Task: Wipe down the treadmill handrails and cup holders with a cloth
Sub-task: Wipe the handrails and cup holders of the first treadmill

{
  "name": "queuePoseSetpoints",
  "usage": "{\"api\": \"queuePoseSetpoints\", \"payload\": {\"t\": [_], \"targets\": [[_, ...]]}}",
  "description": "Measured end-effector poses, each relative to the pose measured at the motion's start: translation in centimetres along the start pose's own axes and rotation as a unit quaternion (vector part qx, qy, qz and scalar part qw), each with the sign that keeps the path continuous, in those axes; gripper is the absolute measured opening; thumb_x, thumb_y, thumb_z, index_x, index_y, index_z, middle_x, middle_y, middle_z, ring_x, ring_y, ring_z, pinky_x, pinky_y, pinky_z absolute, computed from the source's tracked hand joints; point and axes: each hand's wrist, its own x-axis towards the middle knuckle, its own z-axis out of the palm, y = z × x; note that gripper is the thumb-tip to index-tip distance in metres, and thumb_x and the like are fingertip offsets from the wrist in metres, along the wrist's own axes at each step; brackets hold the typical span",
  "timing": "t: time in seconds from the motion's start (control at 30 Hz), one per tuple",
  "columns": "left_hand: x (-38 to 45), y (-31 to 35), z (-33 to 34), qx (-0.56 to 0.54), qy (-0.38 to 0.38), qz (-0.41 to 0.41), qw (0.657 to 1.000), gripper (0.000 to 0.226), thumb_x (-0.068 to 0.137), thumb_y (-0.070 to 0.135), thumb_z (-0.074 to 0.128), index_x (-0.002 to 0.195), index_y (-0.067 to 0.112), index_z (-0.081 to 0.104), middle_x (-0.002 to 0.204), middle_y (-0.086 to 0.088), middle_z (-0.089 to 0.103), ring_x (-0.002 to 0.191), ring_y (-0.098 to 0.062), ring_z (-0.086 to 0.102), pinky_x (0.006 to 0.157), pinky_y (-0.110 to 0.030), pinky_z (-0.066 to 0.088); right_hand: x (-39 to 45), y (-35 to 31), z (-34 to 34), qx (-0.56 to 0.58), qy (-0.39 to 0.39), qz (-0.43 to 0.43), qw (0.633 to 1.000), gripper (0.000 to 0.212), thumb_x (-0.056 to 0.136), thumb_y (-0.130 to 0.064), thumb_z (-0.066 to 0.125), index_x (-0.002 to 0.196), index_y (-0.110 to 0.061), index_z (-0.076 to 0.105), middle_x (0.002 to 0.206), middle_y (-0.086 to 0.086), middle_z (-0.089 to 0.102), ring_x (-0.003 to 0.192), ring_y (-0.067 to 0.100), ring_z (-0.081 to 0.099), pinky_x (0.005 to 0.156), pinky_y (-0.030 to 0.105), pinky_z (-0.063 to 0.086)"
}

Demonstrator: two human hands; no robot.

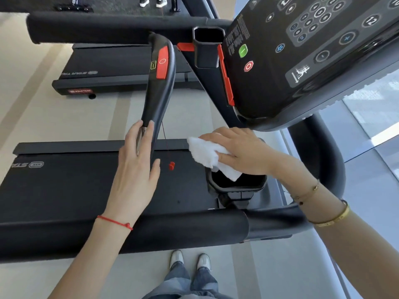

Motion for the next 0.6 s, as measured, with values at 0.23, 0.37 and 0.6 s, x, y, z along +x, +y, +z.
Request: {"api": "queuePoseSetpoints", "payload": {"t": [0.23, 0.37, 0.6], "targets": [[0.3, -0.4, 0.6, -0.002, 0.013, -0.004, 1.000, 0.073, 0.095, 0.001, 0.051, 0.156, 0.010, 0.013, 0.160, -0.007, 0.014, 0.133, -0.034, 0.035, 0.110, -0.043, 0.036, -1.7, -1.3, 0.8, -0.050, 0.025, -0.053, 0.997, 0.046, 0.096, -0.032, 0.039, 0.142, -0.036, 0.043, 0.153, 0.003, 0.029, 0.135, 0.030, 0.028, 0.115, 0.042, 0.014], [0.4, -0.5, 0.8, -0.013, 0.019, -0.003, 1.000, 0.074, 0.094, 0.000, 0.051, 0.157, 0.013, 0.013, 0.160, -0.005, 0.014, 0.138, -0.029, 0.031, 0.112, -0.032, 0.029, 0.1, -1.2, 0.3, -0.032, -0.023, -0.050, 0.998, 0.042, 0.098, -0.035, 0.044, 0.140, -0.036, 0.043, 0.151, -0.004, 0.030, 0.139, 0.025, 0.025, 0.117, 0.042, 0.012], [0.4, -1.1, 0.6, -0.099, 0.023, -0.019, 0.995, 0.076, 0.094, 0.001, 0.053, 0.157, 0.022, 0.015, 0.155, -0.002, 0.022, 0.143, -0.022, 0.028, 0.112, -0.023, 0.021, -1.1, -1.9, 0.0, -0.018, -0.010, -0.050, 0.999, 0.043, 0.094, -0.035, 0.050, 0.137, -0.039, 0.045, 0.150, -0.007, 0.030, 0.139, 0.025, 0.024, 0.115, 0.038, 0.016]]}}
